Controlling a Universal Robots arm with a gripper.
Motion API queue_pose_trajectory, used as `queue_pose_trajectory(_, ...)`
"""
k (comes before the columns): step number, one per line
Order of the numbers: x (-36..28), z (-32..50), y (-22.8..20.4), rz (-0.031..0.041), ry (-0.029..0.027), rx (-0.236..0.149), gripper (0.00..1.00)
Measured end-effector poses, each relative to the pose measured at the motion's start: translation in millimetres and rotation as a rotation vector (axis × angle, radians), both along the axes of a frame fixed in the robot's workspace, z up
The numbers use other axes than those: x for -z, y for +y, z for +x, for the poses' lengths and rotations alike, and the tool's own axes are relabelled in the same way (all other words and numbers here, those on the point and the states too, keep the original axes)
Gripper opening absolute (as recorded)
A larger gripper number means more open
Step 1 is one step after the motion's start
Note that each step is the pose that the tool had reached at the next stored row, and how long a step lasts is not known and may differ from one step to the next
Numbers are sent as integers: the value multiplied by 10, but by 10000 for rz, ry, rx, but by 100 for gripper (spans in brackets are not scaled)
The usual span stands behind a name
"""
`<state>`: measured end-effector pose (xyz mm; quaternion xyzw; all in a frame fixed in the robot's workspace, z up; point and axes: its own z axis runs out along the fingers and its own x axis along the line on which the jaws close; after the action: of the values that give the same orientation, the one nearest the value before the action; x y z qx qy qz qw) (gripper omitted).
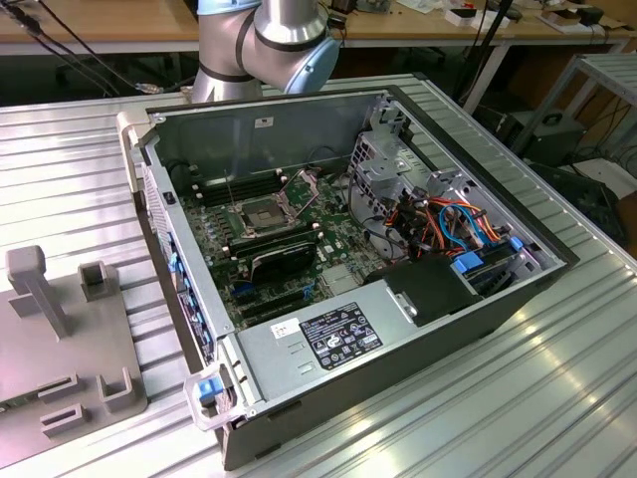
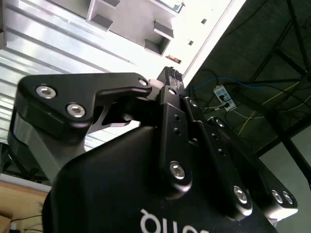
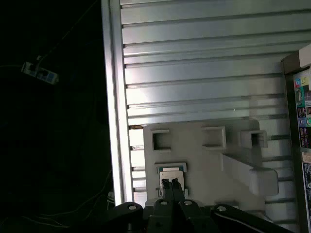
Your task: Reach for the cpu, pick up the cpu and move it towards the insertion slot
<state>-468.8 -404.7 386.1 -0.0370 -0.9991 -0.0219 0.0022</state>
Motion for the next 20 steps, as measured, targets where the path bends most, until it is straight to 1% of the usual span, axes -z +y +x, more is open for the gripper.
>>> queue_pose_trajectory(14, 0, -5, 0, 0, 0, 0, 11)
queue_pose_trajectory(17, 0, -5, 0, 0, 1, 0, 29)
queue_pose_trajectory(19, 0, -5, 0, 0, 0, 0, 29)
queue_pose_trajectory(20, 2, -6, 0, 0, -1, -3, 36)
